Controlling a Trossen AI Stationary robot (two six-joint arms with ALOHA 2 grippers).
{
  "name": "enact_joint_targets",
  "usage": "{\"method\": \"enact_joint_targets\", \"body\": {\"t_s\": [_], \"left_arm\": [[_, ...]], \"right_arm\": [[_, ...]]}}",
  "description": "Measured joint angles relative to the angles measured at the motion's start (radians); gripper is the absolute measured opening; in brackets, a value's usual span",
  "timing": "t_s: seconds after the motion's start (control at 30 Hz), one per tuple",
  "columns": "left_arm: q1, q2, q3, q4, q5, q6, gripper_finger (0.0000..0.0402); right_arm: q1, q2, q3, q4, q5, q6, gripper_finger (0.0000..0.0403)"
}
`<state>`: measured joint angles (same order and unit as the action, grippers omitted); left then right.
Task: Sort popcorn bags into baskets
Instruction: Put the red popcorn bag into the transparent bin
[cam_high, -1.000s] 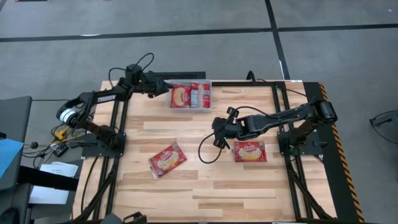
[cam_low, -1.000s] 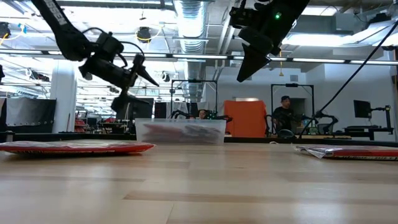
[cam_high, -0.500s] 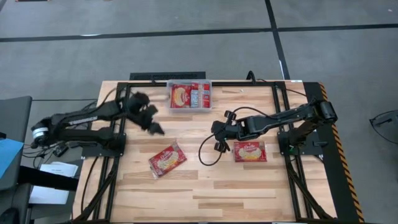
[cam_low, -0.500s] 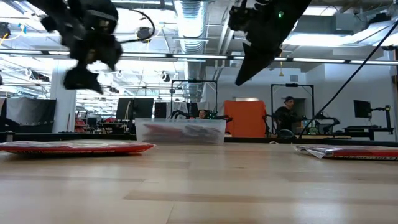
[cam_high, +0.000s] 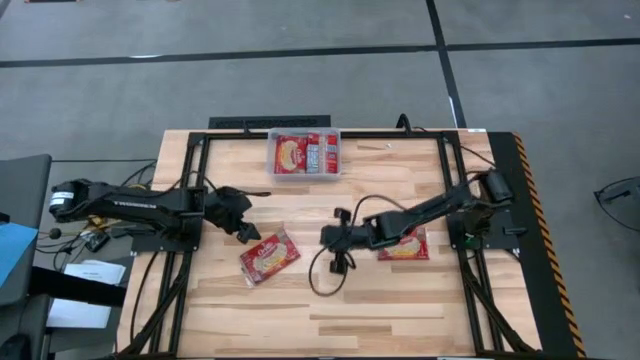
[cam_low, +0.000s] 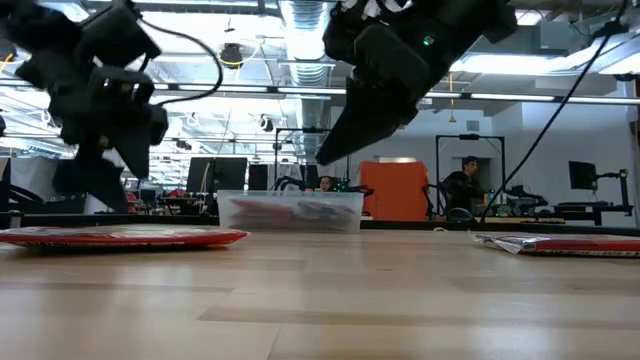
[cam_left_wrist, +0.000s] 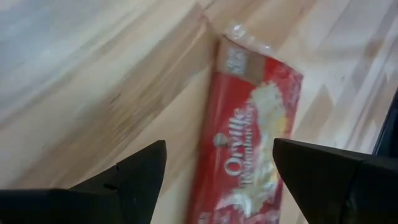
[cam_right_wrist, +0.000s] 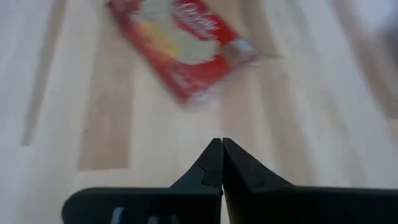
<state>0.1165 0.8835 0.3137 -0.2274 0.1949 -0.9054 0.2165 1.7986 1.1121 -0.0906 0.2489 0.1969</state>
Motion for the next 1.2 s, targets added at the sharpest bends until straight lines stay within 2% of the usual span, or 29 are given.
{"method": "enact_joint_targets", "body": {"t_s": [0.23, 0.4, 0.6, 0.87, 1.2], "left_arm": [[0.000, 0.033, -0.110, 0.112, 0.080, -0.043, 0.0284], [-0.002, 0.033, -0.123, 0.125, 0.101, -0.035, 0.0284], [-0.002, 0.034, -0.125, 0.142, 0.137, -0.019, 0.0284], [-0.002, 0.051, -0.125, 0.149, 0.134, 0.005, 0.0283], [-0.002, 0.189, -0.123, 0.286, 0.153, 0.003, 0.0283]], "right_arm": [[0.016, 0.131, 0.078, 0.157, -0.062, -0.022, 0.0011], [0.010, 0.254, 0.171, 0.198, -0.115, -0.022, 0.0018], [0.003, 0.371, 0.274, 0.199, -0.127, 0.002, 0.0012], [-0.046, 0.416, 0.289, 0.188, -0.122, 0.038, 0.0022], [-0.102, 0.416, 0.290, 0.197, -0.121, 0.007, 0.0017]]}}
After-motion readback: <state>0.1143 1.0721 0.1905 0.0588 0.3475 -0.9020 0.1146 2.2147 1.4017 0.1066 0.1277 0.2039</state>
